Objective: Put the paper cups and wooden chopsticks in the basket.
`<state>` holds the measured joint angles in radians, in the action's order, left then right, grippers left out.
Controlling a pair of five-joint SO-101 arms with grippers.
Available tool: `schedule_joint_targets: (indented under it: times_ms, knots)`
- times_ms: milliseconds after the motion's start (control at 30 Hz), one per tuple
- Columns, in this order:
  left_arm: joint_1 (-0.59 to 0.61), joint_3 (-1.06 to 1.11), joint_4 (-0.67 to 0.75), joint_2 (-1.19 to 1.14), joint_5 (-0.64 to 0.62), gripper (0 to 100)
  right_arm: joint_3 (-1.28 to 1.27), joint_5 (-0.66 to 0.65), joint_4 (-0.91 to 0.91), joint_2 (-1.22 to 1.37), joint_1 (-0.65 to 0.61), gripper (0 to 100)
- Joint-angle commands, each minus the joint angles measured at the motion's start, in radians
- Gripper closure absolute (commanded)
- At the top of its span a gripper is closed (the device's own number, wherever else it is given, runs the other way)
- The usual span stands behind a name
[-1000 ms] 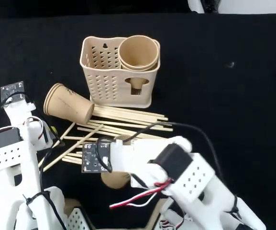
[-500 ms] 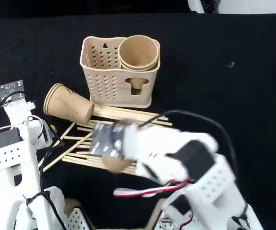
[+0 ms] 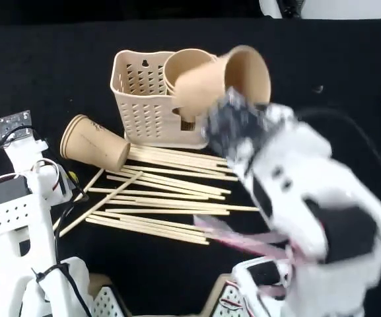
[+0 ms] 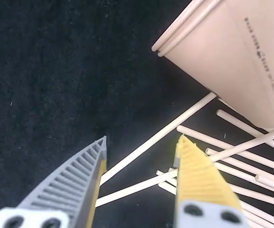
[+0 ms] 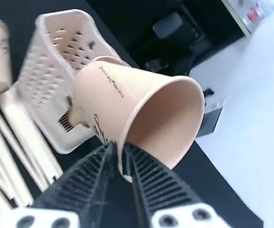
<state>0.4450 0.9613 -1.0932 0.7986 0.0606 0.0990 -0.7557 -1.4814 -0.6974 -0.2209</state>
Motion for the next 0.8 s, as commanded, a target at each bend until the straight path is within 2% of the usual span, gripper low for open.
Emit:
schedule_joint_targets:
  times_ms: [0,133,400,467,600,767]
  knots:
    - [0.008,-0.044,0.011,0.018,-0.011,77,0.124,-0.015,0.064,0.154,0.038,98.8]
    - [0.008,-0.044,0.011,0.018,-0.011,77,0.369,-0.015,0.009,0.348,0.035,98.8]
    - [0.008,-0.044,0.011,0.018,-0.011,77,0.983,-0.015,-0.269,0.731,0.032,98.8]
    - [0.008,-0.042,0.011,0.018,-0.011,77,1.093,-0.015,-0.284,0.783,0.032,98.8]
    - [0.008,-0.042,0.011,0.018,-0.011,77,1.119,-0.017,-0.284,0.814,-0.005,98.8]
    - [0.008,-0.042,0.011,0.018,-0.011,77,0.97,-0.061,-0.284,0.816,-0.063,98.8]
